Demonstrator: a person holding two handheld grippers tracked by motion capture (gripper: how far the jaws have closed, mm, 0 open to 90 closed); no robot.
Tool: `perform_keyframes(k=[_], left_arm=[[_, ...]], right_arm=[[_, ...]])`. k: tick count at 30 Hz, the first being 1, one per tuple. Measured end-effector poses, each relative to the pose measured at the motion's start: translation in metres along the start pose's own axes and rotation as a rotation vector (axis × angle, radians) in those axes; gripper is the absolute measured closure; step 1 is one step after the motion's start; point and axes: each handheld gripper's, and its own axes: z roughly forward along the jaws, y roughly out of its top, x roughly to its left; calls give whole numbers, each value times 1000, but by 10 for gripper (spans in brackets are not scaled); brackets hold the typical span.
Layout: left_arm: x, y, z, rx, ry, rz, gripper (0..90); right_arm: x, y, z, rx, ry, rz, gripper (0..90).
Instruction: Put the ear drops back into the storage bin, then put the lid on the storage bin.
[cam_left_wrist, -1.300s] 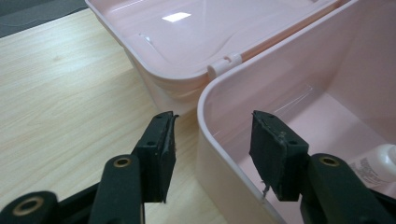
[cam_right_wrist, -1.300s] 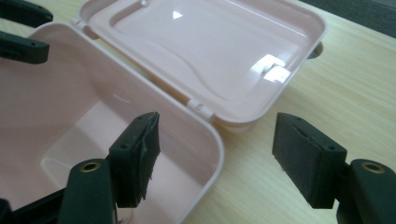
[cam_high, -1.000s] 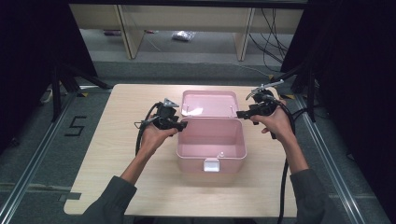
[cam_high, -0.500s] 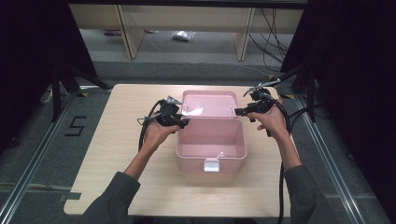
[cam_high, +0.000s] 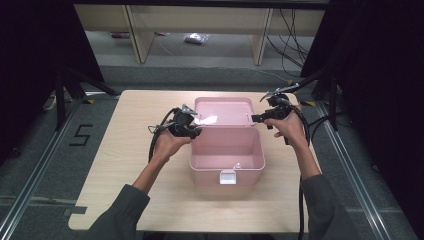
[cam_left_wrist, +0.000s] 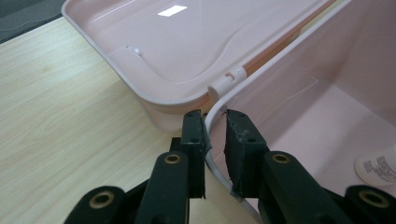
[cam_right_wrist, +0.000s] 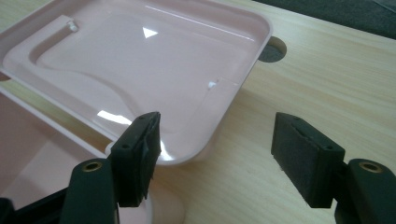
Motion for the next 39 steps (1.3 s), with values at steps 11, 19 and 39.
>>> perform_keyframes(k=[11, 19, 39], left_arm=[[-2, -2, -1, -19, -23, 35, 778], [-3, -3, -1, -30, -40, 32, 779], [-3, -3, -1, -30, -66, 39, 779]], right_arm=[[-4, 7, 10, 3, -21, 1, 426], [-10, 9, 15, -5, -26, 36, 461], [-16, 18, 31, -8, -47, 70, 483]])
